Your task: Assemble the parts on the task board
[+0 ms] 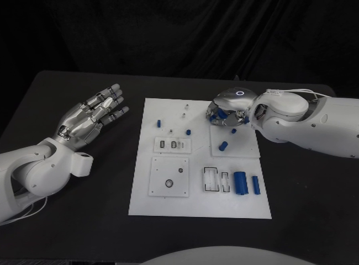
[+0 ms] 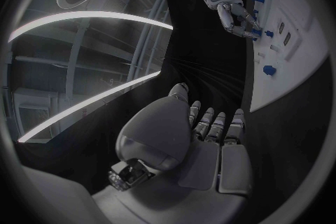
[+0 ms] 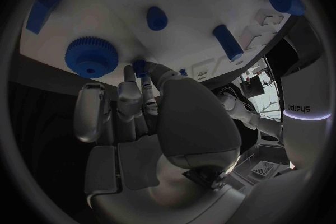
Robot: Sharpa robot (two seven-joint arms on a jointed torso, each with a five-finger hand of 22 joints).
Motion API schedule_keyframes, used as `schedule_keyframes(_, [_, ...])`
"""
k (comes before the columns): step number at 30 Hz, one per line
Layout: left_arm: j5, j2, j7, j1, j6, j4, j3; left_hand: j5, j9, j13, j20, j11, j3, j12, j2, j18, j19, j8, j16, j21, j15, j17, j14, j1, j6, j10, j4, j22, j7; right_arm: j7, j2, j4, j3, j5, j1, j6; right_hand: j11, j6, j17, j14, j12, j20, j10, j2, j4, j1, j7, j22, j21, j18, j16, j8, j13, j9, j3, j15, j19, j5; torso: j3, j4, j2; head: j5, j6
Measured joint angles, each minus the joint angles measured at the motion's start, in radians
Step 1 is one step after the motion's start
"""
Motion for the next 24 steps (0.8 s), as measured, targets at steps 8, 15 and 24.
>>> schedule_keyframes(8, [0.0,0.0,0.0,0.0,0.005,-0.004,0.0,0.009,0.0,0.0,0.0,-0.003,0.014,0.0,-0.001,0.0,0.0,0.0,0.0,0.0,0.0,0.0,0.0,0.009,0.0,-0.003,-0.008,0.0,0.0,0.014,-0.005,0.013,0.0,0.0,0.005,-0.053,0.022,0.019,0.014,0.002,-0.038,0.003,0.022,0.007,-0.007,0.018,0.019,0.038,0.025,0.0,0.001,0.0,-0.003,0.018,0.007,-0.002,0.014,-0.046,-0.0005,-0.0001,-0.001,0.001,0.006])
schedule_keyframes(15, [0.0,0.009,0.0,0.0,0.007,-0.013,0.0,0.014,0.0,0.0,0.0,-0.003,0.019,0.0,-0.005,0.0,0.0,0.0,0.0,0.0,0.0,0.0,0.0,0.013,0.0,-0.003,-0.013,0.0,0.0,0.028,0.044,-0.005,0.002,0.006,0.044,-0.091,0.027,0.019,0.021,0.005,-0.052,0.0,0.027,0.007,-0.007,0.018,0.019,0.05,0.03,0.0,0.005,0.0,-0.005,0.022,0.007,-0.004,0.018,-0.058,-0.0006,-0.0003,-0.001,0.0,0.007])
schedule_keyframes(24, [0.0,0.02,0.0,0.0,0.013,-0.022,0.0,0.023,0.0,0.0,0.004,-0.003,0.032,0.0,-0.009,0.0,0.004,0.0,0.0,0.0,0.007,0.0,0.0,0.017,-0.003,-0.003,-0.021,0.001,0.003,0.042,0.162,-0.114,0.004,0.049,0.056,-0.089,0.02,-0.008,-0.012,-0.002,-0.092,0.007,0.044,0.003,-0.004,0.022,0.046,0.033,0.022,0.0,-0.014,-0.023,-0.011,0.026,0.009,0.003,0.011,-0.072,-0.0016,-0.0006,-0.001,-0.002,0.011])
